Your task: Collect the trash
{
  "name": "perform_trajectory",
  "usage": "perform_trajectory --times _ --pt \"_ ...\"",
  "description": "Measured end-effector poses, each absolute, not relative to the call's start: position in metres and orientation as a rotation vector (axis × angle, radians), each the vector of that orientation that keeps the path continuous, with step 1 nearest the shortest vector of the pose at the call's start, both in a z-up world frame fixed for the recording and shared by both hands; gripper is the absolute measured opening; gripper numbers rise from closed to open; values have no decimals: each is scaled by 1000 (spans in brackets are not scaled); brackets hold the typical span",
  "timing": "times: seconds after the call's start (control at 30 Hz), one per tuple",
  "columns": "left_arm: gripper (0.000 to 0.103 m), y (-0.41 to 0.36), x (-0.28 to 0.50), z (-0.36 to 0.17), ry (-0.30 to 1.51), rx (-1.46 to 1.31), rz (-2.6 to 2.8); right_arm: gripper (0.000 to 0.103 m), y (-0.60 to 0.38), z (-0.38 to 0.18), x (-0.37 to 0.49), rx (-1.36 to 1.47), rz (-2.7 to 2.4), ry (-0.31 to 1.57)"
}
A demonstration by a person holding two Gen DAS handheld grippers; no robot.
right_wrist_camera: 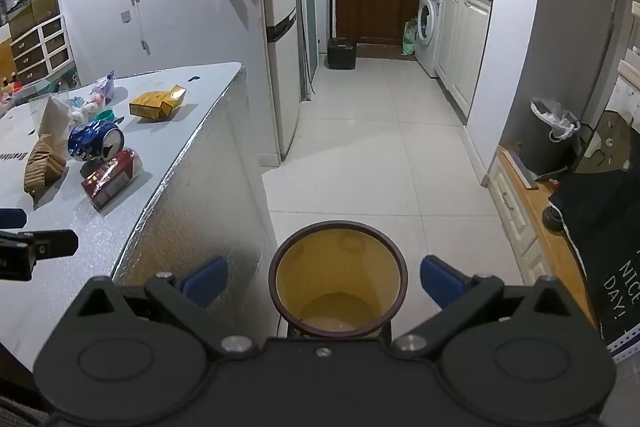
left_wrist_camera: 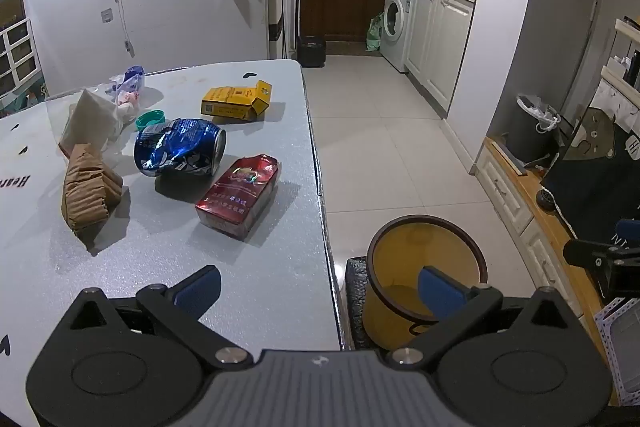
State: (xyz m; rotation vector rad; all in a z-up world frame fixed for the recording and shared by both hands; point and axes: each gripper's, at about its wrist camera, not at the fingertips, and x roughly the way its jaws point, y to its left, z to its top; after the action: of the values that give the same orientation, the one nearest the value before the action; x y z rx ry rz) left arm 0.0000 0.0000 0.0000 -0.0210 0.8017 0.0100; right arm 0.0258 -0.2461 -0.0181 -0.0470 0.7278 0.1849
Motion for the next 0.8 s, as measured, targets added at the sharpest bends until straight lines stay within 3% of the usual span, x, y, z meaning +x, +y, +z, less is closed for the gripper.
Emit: perform_trajectory --times 0.8 --pt "103 1 -3 -3 805 -23 9 103 -246 -19 26 -41 186 730"
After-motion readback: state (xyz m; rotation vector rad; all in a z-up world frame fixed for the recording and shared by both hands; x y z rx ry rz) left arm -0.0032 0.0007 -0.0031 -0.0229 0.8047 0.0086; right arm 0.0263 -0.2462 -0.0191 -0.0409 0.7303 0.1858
